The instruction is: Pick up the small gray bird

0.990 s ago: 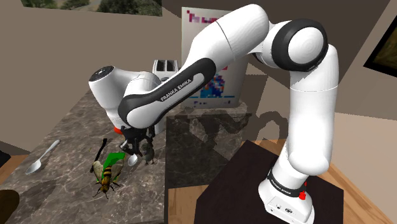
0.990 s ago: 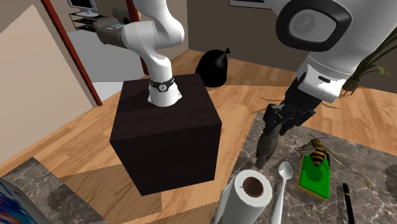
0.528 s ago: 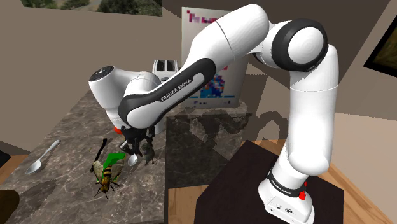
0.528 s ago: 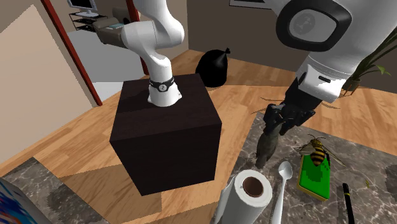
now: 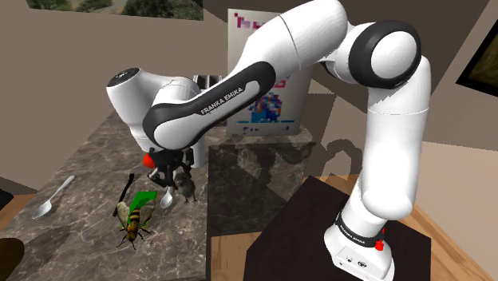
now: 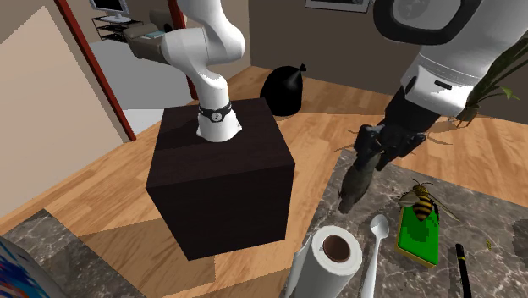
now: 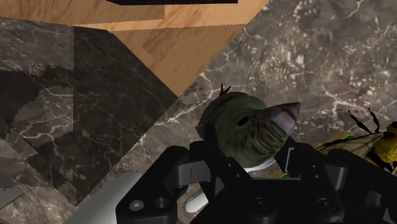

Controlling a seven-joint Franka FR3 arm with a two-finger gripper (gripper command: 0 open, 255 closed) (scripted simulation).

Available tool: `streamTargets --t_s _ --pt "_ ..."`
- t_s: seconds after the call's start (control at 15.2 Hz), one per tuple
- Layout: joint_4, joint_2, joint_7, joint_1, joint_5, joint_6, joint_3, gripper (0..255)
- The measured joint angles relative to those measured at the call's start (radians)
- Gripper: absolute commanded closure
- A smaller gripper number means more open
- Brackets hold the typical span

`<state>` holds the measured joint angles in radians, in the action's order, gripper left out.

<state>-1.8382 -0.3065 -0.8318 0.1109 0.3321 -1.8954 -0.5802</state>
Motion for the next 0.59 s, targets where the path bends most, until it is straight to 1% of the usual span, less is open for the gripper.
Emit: streamTargets --t_s 0.59 --pt "0.065 0.042 0.032 -0.005 -0.032 0.096 -0.011 255"
